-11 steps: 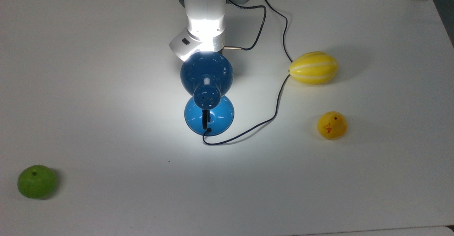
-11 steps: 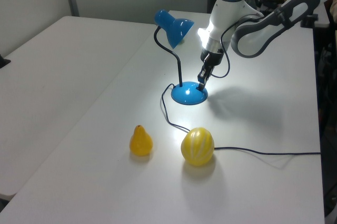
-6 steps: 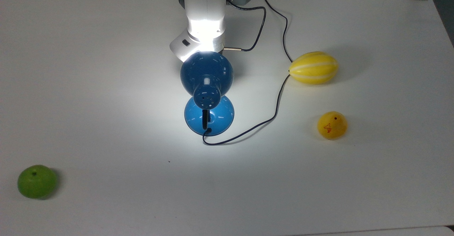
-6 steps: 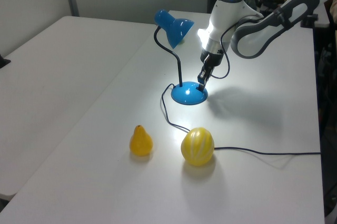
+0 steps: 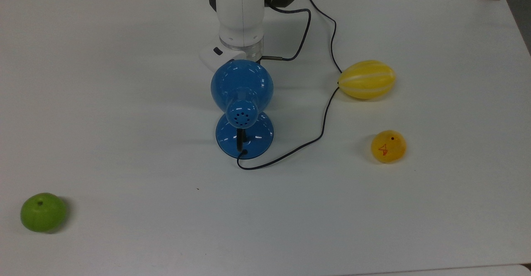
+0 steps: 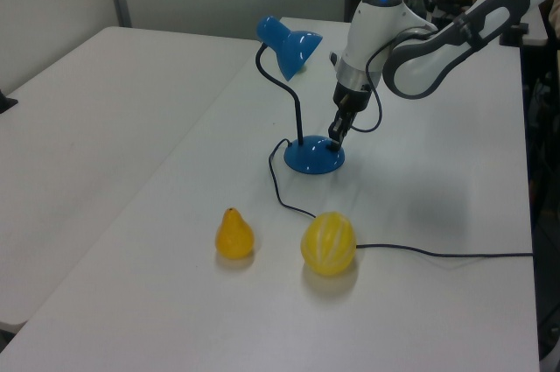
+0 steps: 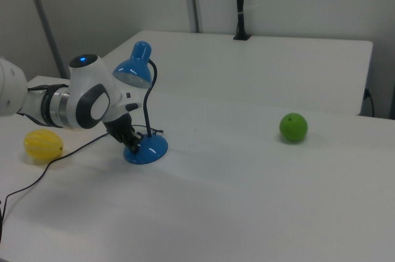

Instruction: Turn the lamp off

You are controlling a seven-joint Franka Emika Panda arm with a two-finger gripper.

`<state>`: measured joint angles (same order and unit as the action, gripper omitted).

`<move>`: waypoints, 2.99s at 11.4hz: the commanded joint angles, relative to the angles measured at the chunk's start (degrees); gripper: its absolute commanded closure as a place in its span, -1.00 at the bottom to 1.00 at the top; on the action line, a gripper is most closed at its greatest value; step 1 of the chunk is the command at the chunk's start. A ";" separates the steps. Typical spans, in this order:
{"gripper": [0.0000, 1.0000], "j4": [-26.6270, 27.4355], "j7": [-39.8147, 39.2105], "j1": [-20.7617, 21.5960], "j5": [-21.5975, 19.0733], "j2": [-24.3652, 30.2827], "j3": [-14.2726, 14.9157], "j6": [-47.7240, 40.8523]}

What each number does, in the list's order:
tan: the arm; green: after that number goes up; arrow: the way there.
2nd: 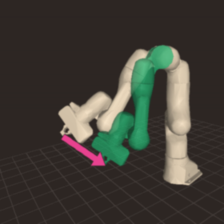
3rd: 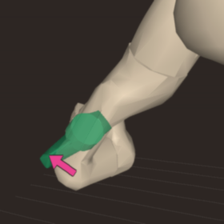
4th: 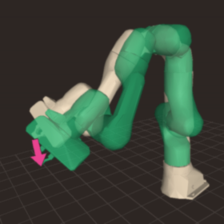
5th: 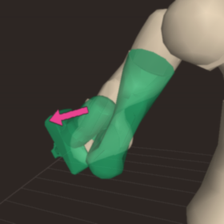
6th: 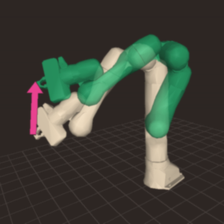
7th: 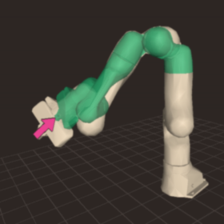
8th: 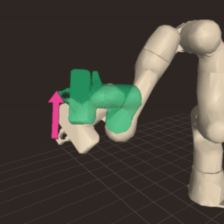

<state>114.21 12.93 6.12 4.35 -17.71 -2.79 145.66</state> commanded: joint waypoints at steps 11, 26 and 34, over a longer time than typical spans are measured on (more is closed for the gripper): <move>1.00 -10.12 0.70 -0.50 0.92 13.75 -0.11 -40.78; -1.00 -20.87 -11.52 -1.99 -0.22 18.33 2.88 -53.90; -1.00 -20.95 -11.26 -3.40 -0.31 19.47 2.88 -54.08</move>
